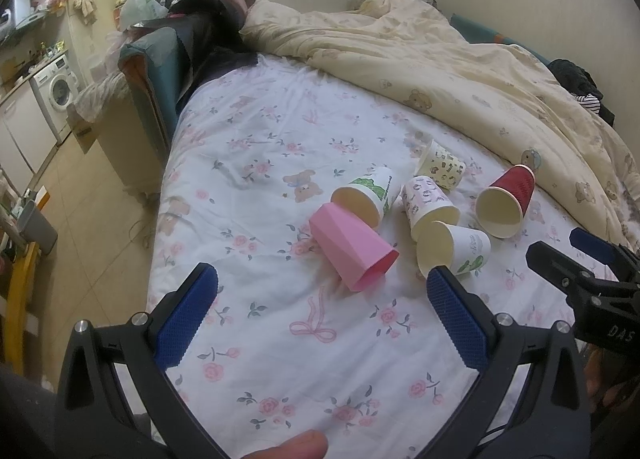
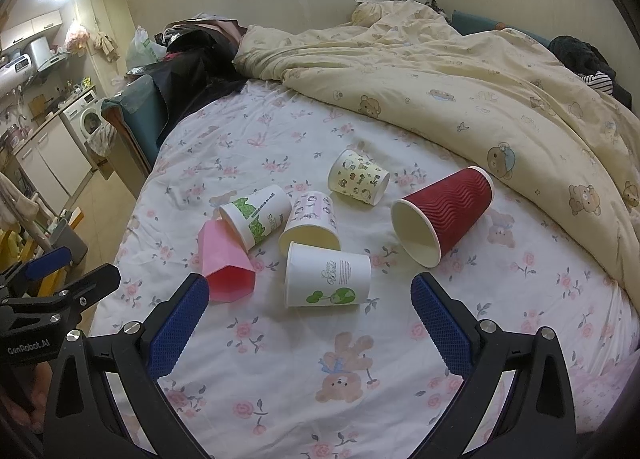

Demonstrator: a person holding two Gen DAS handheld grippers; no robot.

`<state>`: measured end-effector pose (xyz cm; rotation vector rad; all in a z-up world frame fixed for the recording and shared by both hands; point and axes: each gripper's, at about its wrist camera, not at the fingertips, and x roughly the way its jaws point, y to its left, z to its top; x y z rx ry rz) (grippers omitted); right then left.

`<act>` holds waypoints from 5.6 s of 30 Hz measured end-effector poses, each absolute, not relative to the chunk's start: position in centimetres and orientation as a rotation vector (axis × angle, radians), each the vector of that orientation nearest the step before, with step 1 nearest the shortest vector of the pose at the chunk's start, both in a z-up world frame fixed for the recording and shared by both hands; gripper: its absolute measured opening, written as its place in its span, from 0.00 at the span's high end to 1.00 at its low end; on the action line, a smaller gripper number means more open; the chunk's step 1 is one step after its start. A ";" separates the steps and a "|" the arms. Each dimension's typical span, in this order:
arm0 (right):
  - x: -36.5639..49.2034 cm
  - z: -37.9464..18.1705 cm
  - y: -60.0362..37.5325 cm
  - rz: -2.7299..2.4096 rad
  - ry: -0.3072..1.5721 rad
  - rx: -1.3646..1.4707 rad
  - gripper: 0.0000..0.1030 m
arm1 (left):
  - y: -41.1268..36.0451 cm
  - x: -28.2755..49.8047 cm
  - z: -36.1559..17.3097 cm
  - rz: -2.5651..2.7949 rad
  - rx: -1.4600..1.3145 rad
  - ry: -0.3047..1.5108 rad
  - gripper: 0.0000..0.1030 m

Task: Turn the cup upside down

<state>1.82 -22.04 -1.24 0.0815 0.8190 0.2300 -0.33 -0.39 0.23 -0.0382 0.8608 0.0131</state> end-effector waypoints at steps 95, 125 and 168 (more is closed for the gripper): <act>19.1 -11.5 -40.1 -0.022 1.252 0.861 0.12 | -12.2 19.5 -4.0 -0.058 0.096 1.104 0.00; 16.3 -6.8 -37.1 0.132 1.226 0.709 0.24 | -8.5 14.6 -0.6 -0.030 0.076 1.077 0.00; 4.3 -11.5 -17.6 0.556 1.491 0.261 0.23 | 4.5 -0.3 -3.5 0.130 -0.084 1.139 0.00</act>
